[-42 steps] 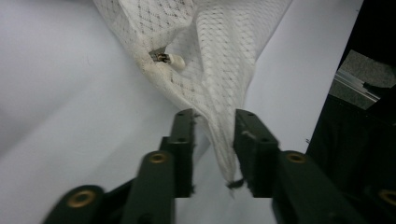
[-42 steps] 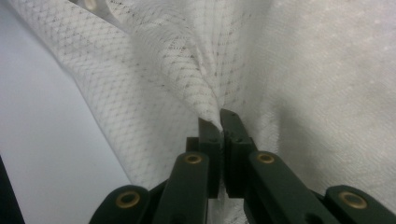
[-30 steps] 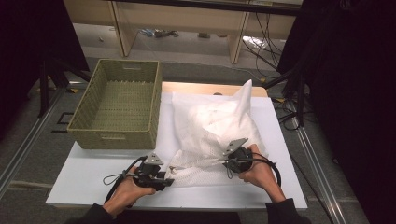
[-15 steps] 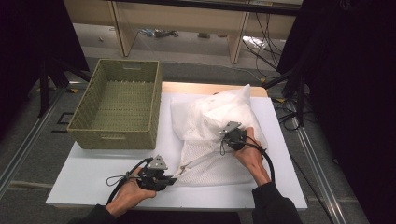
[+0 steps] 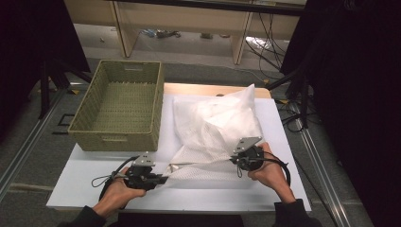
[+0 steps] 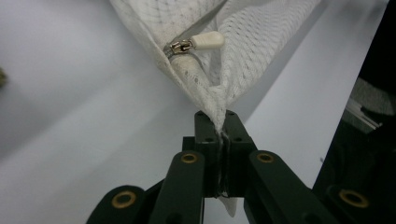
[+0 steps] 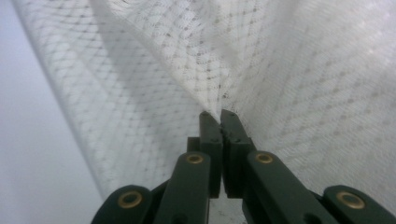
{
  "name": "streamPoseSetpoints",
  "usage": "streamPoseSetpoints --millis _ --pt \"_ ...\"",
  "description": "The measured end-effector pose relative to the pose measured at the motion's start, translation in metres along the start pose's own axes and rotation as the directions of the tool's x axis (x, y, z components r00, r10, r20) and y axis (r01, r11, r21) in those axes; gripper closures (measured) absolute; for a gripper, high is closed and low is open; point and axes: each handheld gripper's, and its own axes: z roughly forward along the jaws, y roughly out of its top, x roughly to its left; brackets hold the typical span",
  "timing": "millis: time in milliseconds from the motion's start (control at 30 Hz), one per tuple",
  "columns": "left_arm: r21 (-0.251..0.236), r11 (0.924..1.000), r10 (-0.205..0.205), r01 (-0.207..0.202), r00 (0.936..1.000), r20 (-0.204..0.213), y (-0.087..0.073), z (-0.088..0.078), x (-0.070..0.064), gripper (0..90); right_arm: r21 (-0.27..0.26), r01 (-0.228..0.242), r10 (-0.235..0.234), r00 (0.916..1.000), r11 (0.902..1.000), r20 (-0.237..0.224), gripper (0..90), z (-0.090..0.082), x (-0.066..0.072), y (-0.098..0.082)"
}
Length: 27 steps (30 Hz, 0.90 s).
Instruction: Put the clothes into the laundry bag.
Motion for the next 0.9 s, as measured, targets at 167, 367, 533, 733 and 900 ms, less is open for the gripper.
streamPoseSetpoints --millis 167,367,533,733,900 --pt "0.002 0.9988 0.048 -0.048 0.9988 -0.006 0.003 -0.002 -0.005 86.6 -0.051 -0.021 0.023 0.9990 0.9985 0.038 69.3 -0.018 0.009 0.000" --pt "0.020 0.9981 0.059 -0.059 0.9980 -0.025 0.001 -0.003 0.001 86.9 -0.017 -0.044 0.044 0.9980 0.9989 0.045 64.5 -0.033 0.026 -0.022" --pt "0.028 0.9974 0.067 -0.066 0.9977 -0.013 0.001 0.002 -0.004 87.0 0.044 -0.098 0.095 0.9938 0.9943 0.058 58.9 -0.015 0.020 -0.038" --pt "0.060 0.9950 0.081 -0.080 0.9967 -0.007 0.000 0.008 -0.006 86.7 0.128 -0.111 0.108 0.9938 0.9856 0.025 73.4 0.008 0.006 -0.051" --pt "0.076 0.9929 0.092 -0.092 0.9957 -0.001 0.000 0.006 -0.007 86.5 0.118 -0.115 0.110 0.9926 0.9863 0.051 90.0 -0.017 -0.002 -0.066"
